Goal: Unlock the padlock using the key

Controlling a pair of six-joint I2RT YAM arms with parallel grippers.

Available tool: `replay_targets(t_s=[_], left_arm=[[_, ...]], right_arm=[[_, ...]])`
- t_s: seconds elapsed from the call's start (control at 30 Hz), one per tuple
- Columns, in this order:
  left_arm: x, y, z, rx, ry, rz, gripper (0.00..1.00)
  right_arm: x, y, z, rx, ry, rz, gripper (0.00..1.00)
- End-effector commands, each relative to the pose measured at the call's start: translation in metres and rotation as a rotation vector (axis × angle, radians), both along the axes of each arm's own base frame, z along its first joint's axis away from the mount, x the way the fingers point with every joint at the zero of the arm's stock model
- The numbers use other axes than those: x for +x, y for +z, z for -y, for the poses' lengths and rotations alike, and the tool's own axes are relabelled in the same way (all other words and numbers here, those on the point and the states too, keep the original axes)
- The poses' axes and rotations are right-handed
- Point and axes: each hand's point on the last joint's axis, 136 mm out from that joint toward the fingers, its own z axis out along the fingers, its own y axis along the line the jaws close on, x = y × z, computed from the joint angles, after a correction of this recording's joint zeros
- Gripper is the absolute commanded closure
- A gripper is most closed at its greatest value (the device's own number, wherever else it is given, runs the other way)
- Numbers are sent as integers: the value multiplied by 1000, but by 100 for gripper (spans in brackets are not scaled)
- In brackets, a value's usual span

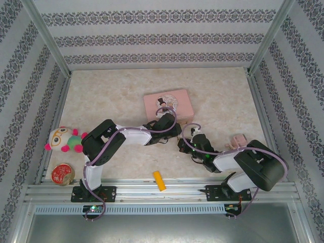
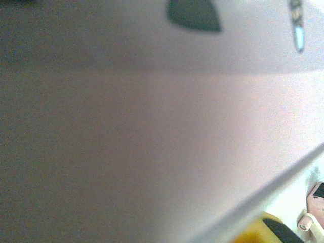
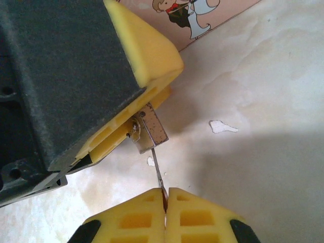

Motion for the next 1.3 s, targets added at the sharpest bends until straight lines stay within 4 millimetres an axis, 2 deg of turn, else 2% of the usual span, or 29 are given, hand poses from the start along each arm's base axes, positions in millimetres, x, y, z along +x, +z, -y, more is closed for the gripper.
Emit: replay_targets(t_s=[0.0, 0.17, 0.3, 0.83, 1.27], left_arm=[[-19, -3, 16, -89, -55, -88, 73], [-19, -1, 19, -103, -59, -91, 73], [-20, 0, 19, -109, -63, -94, 73], [-23, -3, 15, -120, -45, -104, 74], [-24, -3, 16, -123, -42, -117, 74]], right_arm=[[25, 53, -12, 98, 9, 199, 100], [29, 57, -21, 106, 50, 204, 100], [32, 54, -21, 111, 42, 202, 100], [34, 53, 2, 113, -10, 208, 100], [33, 47, 7, 94, 8, 194, 100]])
